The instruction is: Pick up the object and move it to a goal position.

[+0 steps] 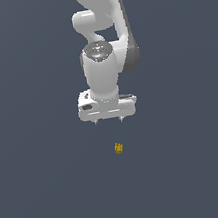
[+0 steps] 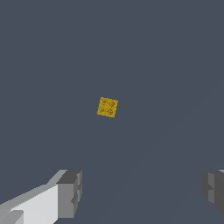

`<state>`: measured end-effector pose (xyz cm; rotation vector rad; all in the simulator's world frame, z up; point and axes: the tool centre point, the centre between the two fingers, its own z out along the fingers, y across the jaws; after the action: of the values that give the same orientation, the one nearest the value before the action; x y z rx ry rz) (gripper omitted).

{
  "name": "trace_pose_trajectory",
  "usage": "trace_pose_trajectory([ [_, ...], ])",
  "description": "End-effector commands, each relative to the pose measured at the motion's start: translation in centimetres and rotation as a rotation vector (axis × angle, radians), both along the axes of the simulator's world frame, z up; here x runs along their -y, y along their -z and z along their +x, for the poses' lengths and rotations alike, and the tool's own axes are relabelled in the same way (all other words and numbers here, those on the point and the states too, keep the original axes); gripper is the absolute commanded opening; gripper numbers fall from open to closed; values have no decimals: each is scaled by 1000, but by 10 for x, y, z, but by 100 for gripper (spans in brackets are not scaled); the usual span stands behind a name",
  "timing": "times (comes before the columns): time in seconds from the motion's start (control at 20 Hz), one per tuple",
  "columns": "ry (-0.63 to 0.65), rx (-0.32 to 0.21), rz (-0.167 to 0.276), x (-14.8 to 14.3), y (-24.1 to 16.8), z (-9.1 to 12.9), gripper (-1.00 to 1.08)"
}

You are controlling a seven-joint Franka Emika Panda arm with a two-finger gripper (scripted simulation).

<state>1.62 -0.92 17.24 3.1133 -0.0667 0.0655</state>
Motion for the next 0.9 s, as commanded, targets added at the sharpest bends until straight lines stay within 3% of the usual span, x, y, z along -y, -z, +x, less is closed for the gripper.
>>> trace_pose_trajectory([
  [0.0, 0, 0, 0, 0, 0, 0, 100],
  [0.45, -65, 25, 12, -25, -9, 8, 100],
  [0.85, -53, 22, 14, -25, -5, 11, 100],
])
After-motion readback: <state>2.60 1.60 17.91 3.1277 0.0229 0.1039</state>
